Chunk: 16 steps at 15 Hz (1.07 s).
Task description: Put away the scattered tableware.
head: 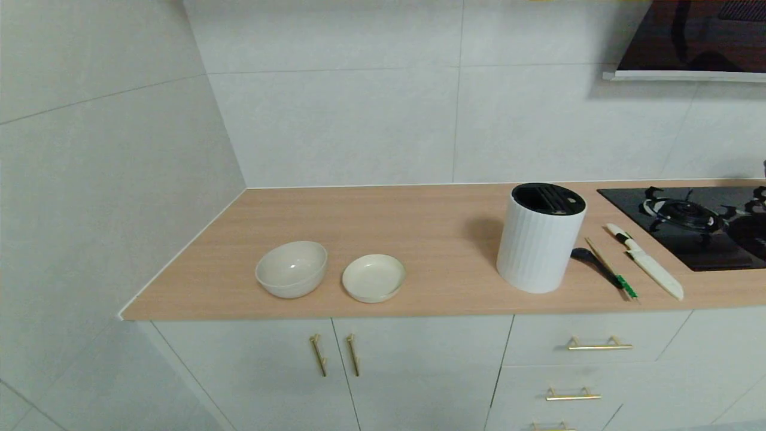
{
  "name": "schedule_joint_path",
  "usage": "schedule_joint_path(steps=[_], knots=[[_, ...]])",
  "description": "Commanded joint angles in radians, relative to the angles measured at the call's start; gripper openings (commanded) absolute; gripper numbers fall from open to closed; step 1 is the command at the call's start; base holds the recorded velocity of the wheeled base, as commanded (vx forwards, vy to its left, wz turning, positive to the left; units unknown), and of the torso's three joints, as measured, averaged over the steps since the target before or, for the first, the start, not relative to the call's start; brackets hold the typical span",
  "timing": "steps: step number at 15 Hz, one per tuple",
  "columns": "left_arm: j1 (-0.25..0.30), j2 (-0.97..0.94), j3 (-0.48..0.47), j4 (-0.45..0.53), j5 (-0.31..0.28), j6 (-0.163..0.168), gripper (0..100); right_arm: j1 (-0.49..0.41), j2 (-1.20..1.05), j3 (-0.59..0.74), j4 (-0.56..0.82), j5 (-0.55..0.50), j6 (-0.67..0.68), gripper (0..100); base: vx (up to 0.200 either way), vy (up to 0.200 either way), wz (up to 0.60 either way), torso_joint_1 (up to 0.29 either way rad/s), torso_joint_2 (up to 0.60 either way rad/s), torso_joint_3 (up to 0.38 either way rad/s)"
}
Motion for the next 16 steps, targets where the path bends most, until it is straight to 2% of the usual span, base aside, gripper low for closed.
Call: schedule_joint_path(steps=[1, 11, 16], knots=[[0.001, 0.0, 0.0, 0.0, 0.0, 0.0, 100, 0.0, 0.001, 0.0, 0.0, 0.001, 0.0, 100, 0.0, 0.2, 0.0, 0.002, 0.01, 0.007], [0.0, 0.0, 0.0, 0.0, 0.0, 0.0, 100, 0.0, 0.001, 0.0, 0.0, -0.001, 0.0, 100, 0.0, 0.2, 0.0, 0.001, 0.0, 0.004], [0.001, 0.0, 0.0, 0.0, 0.0, 0.001, 100, 0.0, 0.001, 0.0, 0.0, 0.001, 0.0, 100, 0.0, 0.0, 0.0, 0.0, 0.0, 0.0]])
